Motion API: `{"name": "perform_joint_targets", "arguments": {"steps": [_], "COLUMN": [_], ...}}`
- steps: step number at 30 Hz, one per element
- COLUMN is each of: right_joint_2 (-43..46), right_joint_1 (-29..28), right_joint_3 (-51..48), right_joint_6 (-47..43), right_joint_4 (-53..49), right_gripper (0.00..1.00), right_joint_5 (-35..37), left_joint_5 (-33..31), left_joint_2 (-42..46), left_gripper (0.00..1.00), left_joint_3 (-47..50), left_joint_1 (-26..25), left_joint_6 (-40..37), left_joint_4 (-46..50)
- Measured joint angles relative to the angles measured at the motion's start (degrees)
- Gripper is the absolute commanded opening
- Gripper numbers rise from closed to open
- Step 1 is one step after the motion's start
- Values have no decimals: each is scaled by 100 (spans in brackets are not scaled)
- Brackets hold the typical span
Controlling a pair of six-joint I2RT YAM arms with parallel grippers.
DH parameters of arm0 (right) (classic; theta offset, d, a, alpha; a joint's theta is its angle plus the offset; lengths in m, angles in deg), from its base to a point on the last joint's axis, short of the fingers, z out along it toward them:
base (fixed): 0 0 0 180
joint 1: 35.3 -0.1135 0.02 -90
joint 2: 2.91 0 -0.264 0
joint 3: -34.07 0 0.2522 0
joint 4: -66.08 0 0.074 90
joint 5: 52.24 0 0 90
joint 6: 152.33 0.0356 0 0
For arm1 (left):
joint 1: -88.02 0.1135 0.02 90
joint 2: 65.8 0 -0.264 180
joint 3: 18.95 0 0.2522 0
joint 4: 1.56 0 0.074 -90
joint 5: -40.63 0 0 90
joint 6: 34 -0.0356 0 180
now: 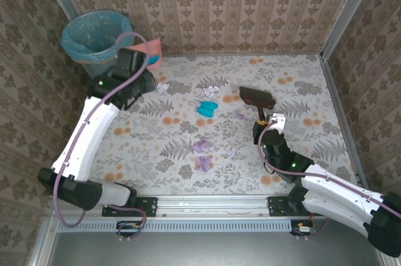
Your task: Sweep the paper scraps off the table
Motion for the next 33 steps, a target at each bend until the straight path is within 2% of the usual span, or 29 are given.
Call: {"name": "perform_joint_targets", "arguments": {"steps": [10, 17, 24, 33], "right_joint_2": [-2, 46, 68, 61], "right_joint_1": [7, 11, 26, 42], "right_joint_3": [-35, -96, -129, -129], "right_joint_6": [-149, -302, -422, -452], "right_joint_4": [168, 195, 275, 297], "right_gripper": [0, 0, 0, 0], "right_joint_5": [46, 76, 164, 177], "left_joint_5": [1414, 2544, 3383, 3993], "left_joint_2": [-1357, -2122, -2457, -2509], "left_gripper": [0, 0, 0, 0], "left_joint_3": [-2024, -2909, -2909, -2044], "left_joint_1": [1587, 2363, 2787, 2973], "left_joint_6": [120, 826, 1923, 3517], "left_joint_4": [127, -118, -990, -2826]}}
